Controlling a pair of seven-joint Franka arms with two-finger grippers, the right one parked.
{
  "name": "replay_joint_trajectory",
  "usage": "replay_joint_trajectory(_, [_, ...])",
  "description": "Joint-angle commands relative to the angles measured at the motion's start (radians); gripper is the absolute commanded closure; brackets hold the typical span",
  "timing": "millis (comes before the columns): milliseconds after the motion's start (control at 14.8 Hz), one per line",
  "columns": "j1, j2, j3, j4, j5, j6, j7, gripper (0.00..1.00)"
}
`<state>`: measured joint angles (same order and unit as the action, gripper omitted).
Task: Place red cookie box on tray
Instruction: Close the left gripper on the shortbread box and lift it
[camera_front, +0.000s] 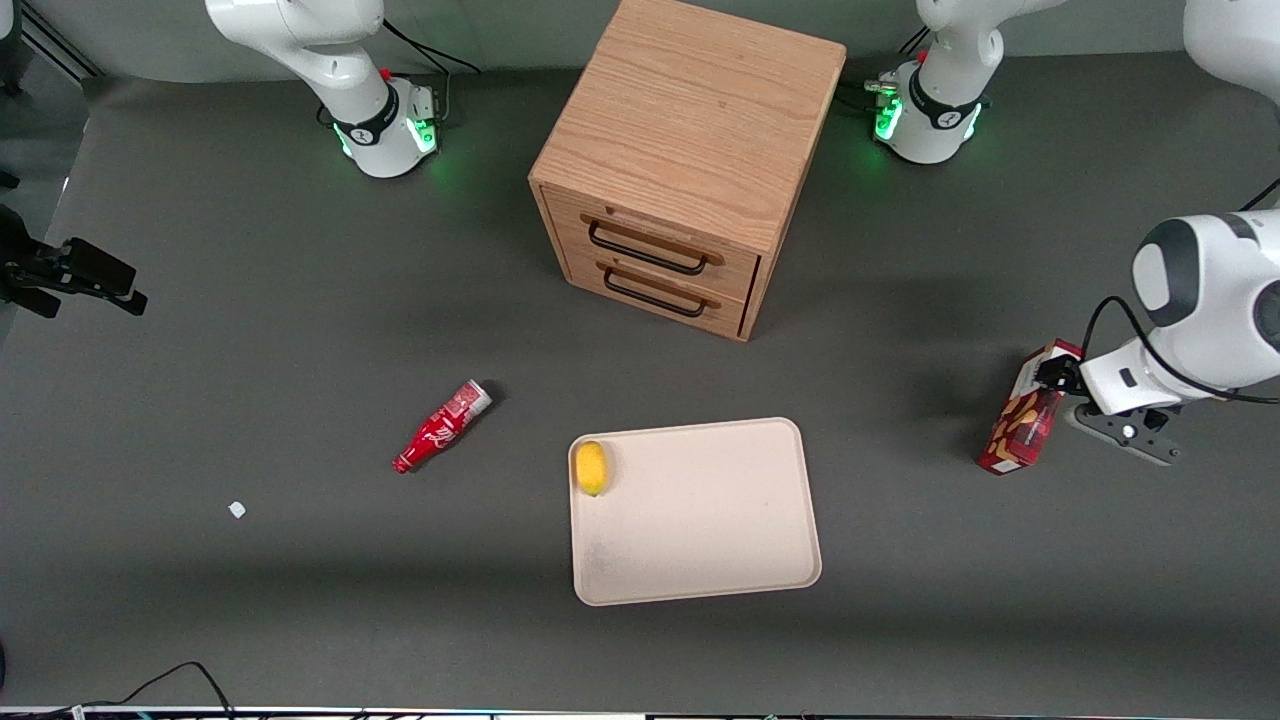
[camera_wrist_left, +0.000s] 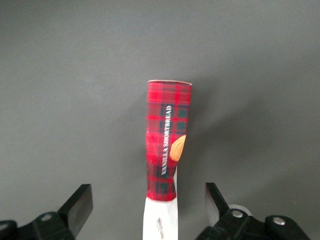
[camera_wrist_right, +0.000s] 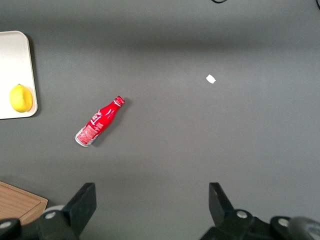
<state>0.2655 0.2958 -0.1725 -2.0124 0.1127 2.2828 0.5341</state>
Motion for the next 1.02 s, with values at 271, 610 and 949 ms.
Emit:
replay_joint_trajectory(271, [-0.020, 0.057, 0.007, -0.088, 0.013, 0.198, 0.017, 0.00])
replay_joint_trajectory(610, [-0.023, 0.083, 0.028, -0.118, 0.013, 0.241, 0.017, 0.10])
replay_joint_trajectory(949, [-0.029, 0.086, 0.028, -0.117, 0.013, 0.231, 0.021, 1.00])
